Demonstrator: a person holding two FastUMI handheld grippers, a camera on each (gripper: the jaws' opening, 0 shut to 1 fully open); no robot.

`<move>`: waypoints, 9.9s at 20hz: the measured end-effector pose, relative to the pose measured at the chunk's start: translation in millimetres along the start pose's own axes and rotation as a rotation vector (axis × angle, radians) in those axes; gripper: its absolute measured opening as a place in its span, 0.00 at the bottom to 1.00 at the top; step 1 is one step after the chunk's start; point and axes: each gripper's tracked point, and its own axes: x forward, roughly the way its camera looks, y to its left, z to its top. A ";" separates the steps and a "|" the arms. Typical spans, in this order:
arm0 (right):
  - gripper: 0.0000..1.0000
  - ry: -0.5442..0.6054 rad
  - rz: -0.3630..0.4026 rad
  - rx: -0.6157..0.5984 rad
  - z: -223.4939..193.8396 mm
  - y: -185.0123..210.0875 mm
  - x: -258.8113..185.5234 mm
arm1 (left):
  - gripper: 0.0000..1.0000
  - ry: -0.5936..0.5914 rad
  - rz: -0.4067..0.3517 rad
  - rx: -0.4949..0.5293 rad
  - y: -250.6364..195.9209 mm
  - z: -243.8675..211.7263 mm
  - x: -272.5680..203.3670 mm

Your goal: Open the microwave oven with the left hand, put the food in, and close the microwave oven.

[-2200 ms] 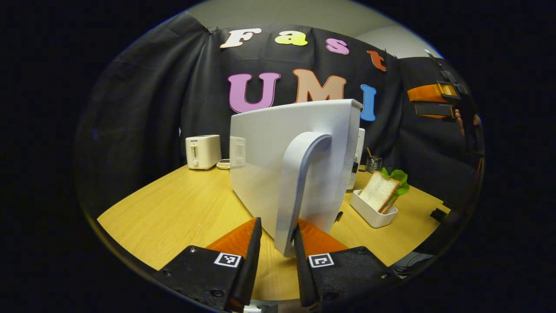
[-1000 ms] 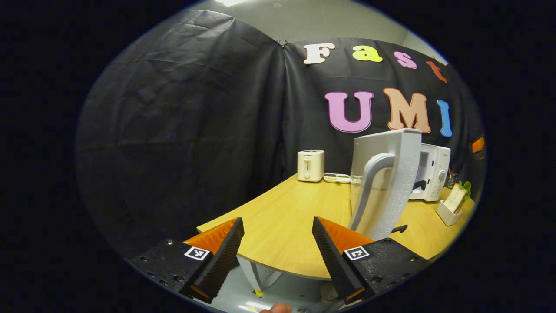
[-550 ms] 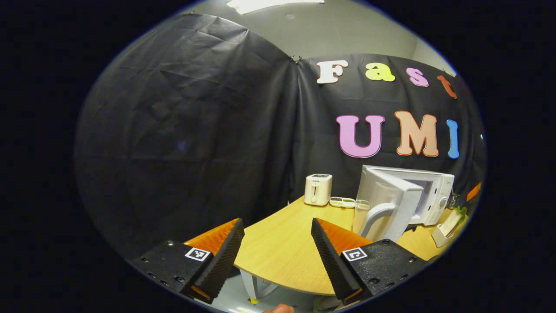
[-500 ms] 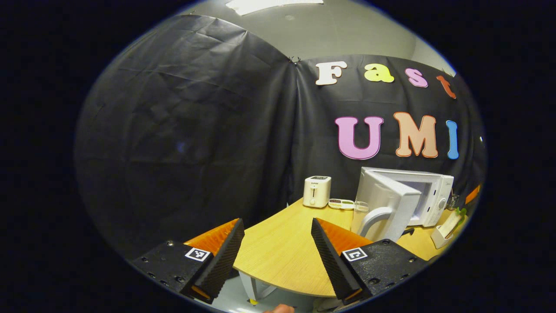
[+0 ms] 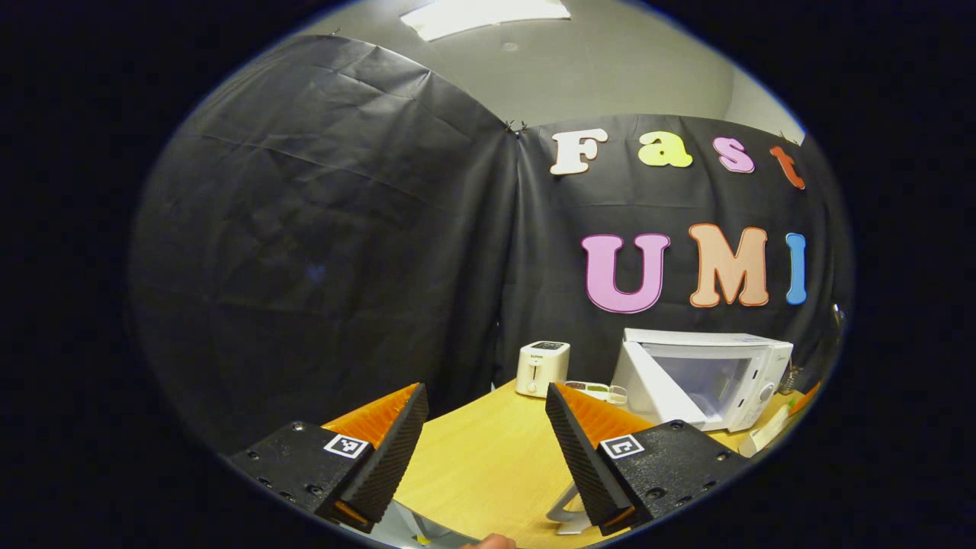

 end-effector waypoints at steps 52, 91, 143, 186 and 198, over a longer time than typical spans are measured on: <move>0.35 -0.667 0.055 0.254 100.1 256.9 158.8 | 0.95 0.042 0.094 -0.005 22.2 -16.3 21.2; 0.95 -0.721 -0.071 -0.467 105.5 213.3 53.4 | 0.94 0.076 0.057 0.003 12.5 -29.5 26.1; 1.00 -0.883 -0.268 -0.208 251.8 17.4 -105.5 | 0.01 0.173 -0.446 -0.038 -338.3 -60.4 -11.1; 0.92 -0.898 -0.219 -0.073 260.5 -2.2 -104.9 | 0.02 0.146 -0.556 -0.022 -471.0 -93.1 77.3; 0.92 -0.936 -0.205 -0.121 261.8 15.3 -117.8 | 0.04 0.201 -0.572 -0.008 -457.7 -89.4 71.5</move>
